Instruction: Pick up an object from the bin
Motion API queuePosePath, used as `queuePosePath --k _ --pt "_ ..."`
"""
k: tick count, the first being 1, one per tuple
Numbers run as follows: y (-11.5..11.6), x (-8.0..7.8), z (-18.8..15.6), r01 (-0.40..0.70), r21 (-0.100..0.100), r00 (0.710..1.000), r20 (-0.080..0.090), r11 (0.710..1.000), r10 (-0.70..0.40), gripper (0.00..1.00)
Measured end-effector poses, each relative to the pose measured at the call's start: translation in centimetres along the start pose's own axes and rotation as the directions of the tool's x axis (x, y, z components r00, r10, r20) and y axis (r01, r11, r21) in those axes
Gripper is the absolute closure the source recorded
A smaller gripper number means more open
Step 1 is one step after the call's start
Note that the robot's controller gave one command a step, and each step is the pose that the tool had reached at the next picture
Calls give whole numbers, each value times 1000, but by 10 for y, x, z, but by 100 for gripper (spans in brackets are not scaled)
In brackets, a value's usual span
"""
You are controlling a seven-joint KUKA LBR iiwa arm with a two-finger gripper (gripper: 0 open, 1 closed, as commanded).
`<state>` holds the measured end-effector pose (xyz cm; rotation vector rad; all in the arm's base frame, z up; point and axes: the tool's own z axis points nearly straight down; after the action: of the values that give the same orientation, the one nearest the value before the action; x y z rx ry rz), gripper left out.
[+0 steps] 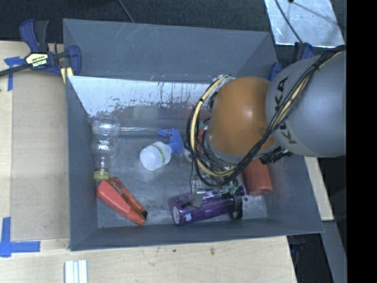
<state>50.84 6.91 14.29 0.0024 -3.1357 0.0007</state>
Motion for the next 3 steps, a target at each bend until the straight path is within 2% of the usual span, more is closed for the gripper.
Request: queuePosePath --k 1,2,3 --pt "0 -2 -5 -2 -1 1000 8 1000 2 0" --pt "-6 3 -52 46 0 999 1 999 -46 0" --pt "-28 -4 -129 104 0 995 6 995 -104 0"
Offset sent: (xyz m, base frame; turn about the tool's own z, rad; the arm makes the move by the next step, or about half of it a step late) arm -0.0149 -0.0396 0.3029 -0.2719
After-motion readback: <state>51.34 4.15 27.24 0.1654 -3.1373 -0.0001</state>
